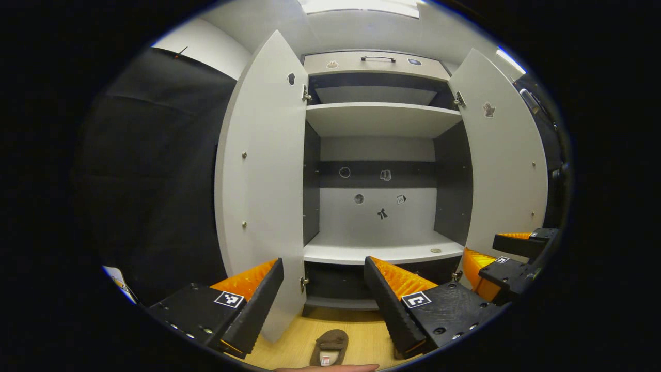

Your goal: Grab one shoe with the right hand and put it into the shoe cabinet, grab the other shoe with the left hand and put it into the shoe cabinet; then close the right door with the right hand and the left door with the left hand.

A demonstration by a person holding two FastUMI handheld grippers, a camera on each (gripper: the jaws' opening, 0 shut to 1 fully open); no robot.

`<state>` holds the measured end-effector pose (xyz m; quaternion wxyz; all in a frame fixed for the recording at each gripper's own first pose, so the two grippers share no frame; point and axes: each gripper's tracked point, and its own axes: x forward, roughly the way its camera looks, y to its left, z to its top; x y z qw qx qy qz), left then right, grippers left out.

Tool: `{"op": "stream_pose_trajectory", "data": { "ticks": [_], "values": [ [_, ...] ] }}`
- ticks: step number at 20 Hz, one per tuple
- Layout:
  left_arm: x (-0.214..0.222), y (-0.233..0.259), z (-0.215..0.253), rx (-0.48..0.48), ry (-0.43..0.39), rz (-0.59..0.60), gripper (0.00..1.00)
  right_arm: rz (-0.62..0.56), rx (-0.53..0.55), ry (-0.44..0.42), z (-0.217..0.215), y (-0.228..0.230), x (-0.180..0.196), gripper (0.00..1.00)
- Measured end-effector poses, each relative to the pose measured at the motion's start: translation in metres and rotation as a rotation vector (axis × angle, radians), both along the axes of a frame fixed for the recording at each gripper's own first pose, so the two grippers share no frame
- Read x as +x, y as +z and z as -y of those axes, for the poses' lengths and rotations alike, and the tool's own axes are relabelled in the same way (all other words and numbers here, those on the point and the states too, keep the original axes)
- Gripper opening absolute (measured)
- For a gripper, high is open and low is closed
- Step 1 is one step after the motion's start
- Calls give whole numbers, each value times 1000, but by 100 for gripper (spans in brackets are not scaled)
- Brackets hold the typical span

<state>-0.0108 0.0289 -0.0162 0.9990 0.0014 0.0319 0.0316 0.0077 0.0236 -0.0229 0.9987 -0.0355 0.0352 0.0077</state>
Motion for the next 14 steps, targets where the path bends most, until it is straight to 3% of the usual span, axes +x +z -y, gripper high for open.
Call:
{"op": "stream_pose_trajectory", "data": {
  "ticks": [7,10,14],
  "values": [
    [-18,-16,-19,-37,40,-58,95,-169,-24,202,-42,-81,-6,87],
    [-31,-40,-23,-45,45,-136,95,-349,-24,295,-58,-151,-13,88],
    [-52,-70,-33,-29,59,-250,95,-571,-4,336,-68,-240,-7,87]
  ]
}}
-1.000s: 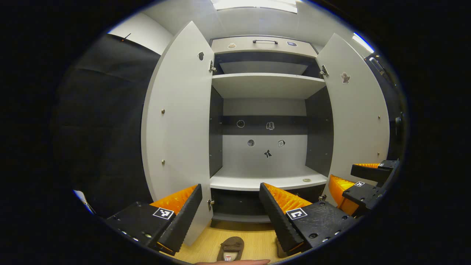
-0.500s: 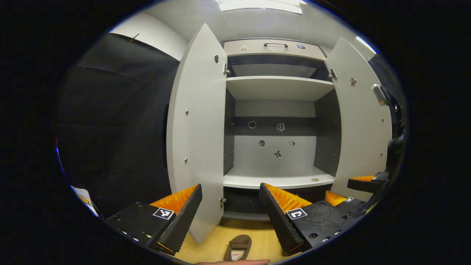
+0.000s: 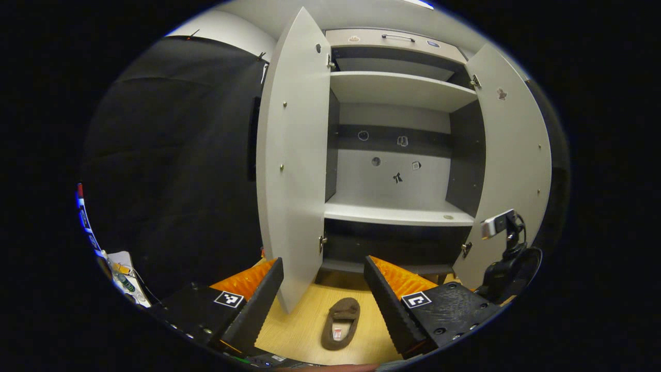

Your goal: Grab one shoe with the right hand and put it into the shoe cabinet, grab the other shoe with the left hand and put it into the shoe cabinet; then close the right door with the right hand and the left door with the left hand.

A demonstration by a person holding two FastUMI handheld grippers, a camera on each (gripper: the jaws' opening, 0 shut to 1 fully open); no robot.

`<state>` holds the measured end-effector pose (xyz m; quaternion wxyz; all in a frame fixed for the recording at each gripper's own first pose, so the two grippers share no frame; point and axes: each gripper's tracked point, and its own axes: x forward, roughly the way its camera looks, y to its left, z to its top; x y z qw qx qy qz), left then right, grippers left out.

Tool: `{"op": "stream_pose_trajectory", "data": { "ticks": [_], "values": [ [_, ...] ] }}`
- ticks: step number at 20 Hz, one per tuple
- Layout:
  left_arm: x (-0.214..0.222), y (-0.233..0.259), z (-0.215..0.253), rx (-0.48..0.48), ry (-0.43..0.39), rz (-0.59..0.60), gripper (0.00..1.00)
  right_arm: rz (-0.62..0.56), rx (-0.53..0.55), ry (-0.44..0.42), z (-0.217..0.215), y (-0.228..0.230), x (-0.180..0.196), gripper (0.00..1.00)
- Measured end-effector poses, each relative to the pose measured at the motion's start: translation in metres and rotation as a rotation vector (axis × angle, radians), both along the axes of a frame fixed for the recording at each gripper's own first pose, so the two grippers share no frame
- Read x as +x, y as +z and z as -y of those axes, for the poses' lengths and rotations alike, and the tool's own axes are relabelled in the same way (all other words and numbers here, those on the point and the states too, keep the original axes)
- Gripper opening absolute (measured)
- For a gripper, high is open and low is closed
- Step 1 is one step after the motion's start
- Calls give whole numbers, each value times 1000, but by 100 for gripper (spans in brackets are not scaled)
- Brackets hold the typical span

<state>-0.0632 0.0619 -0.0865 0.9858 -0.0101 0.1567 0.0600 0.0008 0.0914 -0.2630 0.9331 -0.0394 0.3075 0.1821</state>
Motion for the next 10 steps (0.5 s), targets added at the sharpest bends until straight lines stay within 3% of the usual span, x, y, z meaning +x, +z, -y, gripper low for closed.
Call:
{"op": "stream_pose_trajectory", "data": {
  "ticks": [6,7,8,9,10],
  "values": [
    [-29,-30,-30,21,53,-86,95,-138,-126,-94,17,-86,40,83],
    [-35,-36,-35,25,65,-100,95,-182,-144,-70,12,-98,44,80],
    [-40,-38,-41,32,79,-108,95,-218,-166,-59,11,-109,45,58],
    [-44,-38,-49,36,95,-110,95,-226,-196,-57,12,-116,46,51],
    [-46,-39,-53,32,107,-110,96,-216,-229,-54,12,-124,51,51]
  ]
}}
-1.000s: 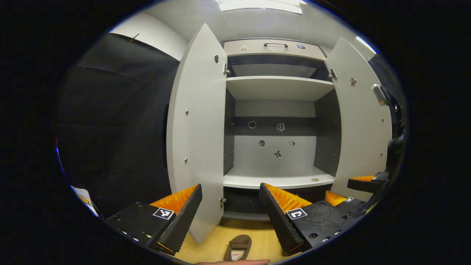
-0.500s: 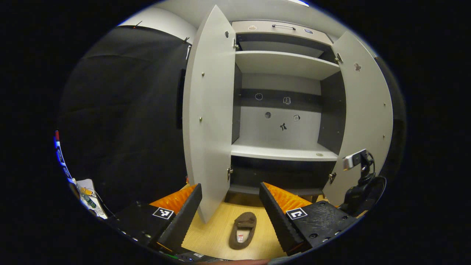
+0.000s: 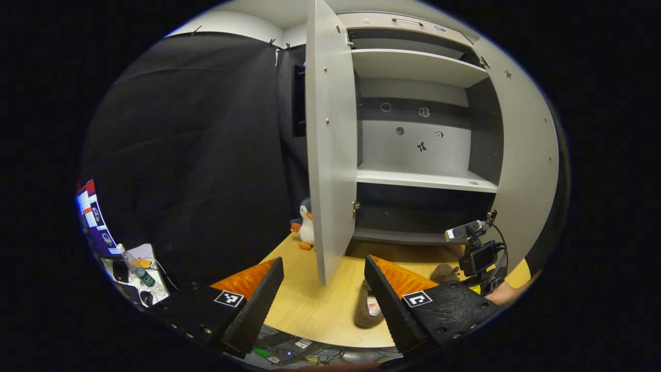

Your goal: Grab one shoe with the right hand and put it into the shoe cabinet, grab the other shoe with the left hand and put it into the shoe cabinet; then close the right door with the right hand and the left door with the left hand.

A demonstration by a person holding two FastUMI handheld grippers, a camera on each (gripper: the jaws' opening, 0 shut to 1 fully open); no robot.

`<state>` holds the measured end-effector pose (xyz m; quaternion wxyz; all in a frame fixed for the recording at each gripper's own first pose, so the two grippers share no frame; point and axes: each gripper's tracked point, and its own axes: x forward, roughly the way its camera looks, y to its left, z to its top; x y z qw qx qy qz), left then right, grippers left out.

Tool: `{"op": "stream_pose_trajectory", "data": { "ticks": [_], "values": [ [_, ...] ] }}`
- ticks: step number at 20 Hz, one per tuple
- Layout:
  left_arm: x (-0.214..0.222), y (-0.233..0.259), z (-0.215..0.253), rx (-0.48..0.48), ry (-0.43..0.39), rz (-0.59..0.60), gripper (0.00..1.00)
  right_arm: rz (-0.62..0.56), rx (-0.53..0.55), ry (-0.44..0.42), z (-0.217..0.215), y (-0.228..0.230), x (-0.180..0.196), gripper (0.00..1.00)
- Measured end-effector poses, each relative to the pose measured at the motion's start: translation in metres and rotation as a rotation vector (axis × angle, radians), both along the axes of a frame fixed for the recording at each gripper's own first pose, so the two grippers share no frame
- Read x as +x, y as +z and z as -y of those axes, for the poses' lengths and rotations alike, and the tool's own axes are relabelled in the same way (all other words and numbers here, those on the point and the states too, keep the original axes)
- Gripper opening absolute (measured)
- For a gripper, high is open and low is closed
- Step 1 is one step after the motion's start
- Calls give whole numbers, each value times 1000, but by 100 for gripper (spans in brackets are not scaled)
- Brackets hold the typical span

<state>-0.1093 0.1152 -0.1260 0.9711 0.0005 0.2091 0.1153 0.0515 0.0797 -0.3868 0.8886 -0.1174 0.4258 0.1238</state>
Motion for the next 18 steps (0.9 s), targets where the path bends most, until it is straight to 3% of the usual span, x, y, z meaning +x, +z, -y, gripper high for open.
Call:
{"op": "stream_pose_trajectory", "data": {
  "ticks": [1,2,3,4,5,6,9,12,18],
  "values": [
    [-3,-3,-3,-6,9,-3,96,1,-42,10,1,-8,4,47],
    [-7,-5,-5,-9,15,-9,96,16,-89,19,5,-11,5,35],
    [-10,-8,-6,-10,18,-16,96,39,-130,26,7,-9,9,33],
    [-12,-8,-7,-7,20,-19,96,50,-162,35,8,-8,9,17],
    [-14,-8,-8,-5,21,-20,95,58,-176,45,9,-9,9,17],
    [-15,-9,-9,-7,20,-19,96,58,-193,50,11,-7,8,7],
    [-16,-13,-7,-35,12,-18,96,53,-189,39,22,2,4,4],
    [-12,-17,-2,-45,-16,-7,96,53,-84,8,25,26,-1,4],
    [-5,-30,27,-85,-113,-14,95,157,1,-25,34,114,-5,4]
  ]
}}
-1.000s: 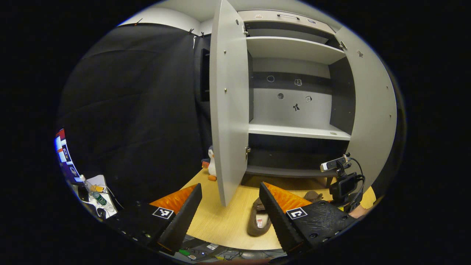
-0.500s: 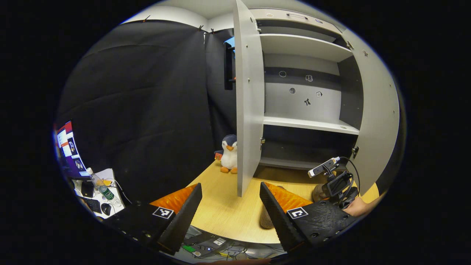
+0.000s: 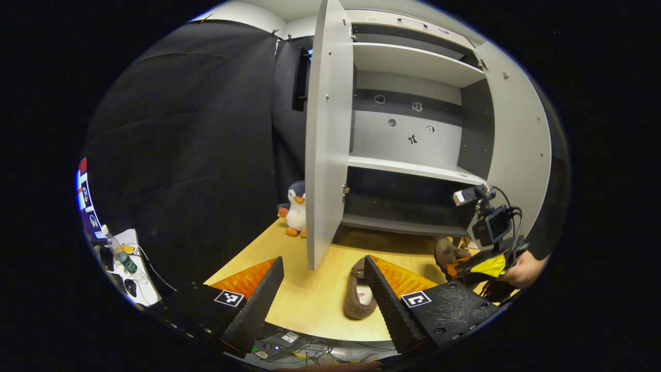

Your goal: Grab one shoe with the right hand and put it into the shoe cabinet, grab the other shoe with the left hand and put it into the shoe cabinet; then close the right door with the right hand and the left door with the left hand.

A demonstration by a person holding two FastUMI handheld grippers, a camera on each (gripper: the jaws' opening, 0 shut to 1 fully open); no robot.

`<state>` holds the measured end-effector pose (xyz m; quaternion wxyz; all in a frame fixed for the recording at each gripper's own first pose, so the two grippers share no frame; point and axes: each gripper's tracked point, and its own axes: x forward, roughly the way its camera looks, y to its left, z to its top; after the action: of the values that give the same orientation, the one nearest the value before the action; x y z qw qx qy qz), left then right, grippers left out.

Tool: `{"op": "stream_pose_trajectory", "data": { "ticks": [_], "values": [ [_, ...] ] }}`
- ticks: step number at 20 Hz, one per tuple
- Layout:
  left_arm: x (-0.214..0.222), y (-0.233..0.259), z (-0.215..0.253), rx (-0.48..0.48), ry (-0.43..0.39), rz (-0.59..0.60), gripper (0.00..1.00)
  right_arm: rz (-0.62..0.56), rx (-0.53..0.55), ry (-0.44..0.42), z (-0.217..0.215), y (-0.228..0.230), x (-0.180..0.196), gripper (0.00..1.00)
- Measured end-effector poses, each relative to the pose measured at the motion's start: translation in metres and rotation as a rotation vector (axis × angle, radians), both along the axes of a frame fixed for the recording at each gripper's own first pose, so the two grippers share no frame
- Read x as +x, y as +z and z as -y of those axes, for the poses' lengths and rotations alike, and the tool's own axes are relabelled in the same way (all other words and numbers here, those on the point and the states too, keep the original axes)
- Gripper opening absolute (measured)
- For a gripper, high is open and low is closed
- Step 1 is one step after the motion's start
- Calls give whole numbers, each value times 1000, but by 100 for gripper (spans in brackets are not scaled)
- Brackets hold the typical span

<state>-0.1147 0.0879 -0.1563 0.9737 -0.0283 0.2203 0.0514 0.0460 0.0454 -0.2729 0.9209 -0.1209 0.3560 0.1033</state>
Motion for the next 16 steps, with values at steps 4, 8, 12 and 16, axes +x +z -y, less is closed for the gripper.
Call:
{"op": "stream_pose_trajectory", "data": {
  "ticks": [4,8,12,16],
  "values": [
    [10,2,11,-20,-46,33,95,142,58,-11,1,84,5,4],
    [19,9,9,-39,-37,52,95,277,114,-13,1,168,13,4],
    [18,6,-3,-17,-17,38,94,350,176,-55,4,240,54,4],
    [11,5,-24,-18,29,38,94,359,126,-65,4,280,118,4]
  ]
}}
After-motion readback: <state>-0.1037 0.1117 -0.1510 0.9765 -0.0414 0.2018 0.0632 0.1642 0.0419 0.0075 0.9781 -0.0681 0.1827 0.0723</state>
